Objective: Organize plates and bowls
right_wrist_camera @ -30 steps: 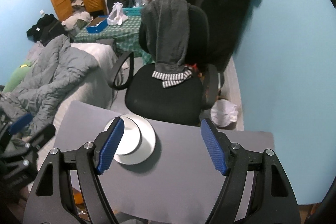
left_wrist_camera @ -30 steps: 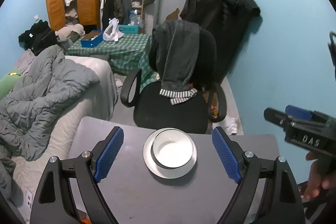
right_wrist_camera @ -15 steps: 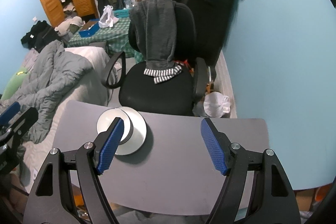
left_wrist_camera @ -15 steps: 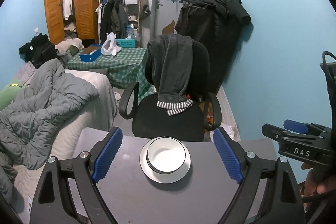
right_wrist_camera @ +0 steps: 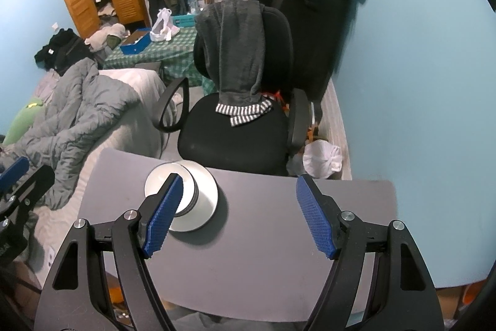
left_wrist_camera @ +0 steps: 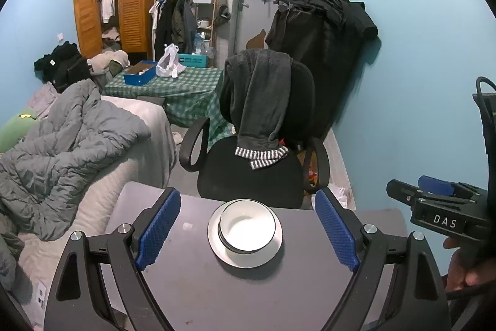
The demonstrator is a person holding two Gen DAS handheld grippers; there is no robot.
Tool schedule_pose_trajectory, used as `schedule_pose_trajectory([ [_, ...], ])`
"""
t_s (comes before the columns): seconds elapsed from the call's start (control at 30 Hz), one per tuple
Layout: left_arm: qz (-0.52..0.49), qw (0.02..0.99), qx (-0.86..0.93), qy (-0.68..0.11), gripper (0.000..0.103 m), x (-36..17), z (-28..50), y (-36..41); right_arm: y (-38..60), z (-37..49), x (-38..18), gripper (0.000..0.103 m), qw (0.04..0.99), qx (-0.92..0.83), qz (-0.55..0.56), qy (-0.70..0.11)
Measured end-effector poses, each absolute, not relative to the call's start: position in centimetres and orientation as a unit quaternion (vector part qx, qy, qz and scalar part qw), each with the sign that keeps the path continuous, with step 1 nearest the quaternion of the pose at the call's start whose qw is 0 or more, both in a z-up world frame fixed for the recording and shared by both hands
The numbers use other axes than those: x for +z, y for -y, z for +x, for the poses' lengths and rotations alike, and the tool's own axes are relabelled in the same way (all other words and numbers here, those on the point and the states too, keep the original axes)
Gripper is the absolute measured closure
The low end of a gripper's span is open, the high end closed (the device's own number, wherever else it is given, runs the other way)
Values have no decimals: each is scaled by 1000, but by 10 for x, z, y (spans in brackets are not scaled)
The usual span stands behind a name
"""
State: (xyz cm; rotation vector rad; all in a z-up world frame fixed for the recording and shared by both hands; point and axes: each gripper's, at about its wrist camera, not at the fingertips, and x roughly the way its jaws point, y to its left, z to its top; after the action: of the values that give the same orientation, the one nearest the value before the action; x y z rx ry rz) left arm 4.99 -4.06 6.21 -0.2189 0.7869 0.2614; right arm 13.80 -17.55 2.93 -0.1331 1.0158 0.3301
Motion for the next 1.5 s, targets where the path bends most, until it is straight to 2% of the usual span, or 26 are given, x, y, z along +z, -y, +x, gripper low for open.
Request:
schedule_pose_trajectory([
  [1.5,-98,895,132,-415,13,53,47,23,152,135,27,28,855,167,-70,-487],
])
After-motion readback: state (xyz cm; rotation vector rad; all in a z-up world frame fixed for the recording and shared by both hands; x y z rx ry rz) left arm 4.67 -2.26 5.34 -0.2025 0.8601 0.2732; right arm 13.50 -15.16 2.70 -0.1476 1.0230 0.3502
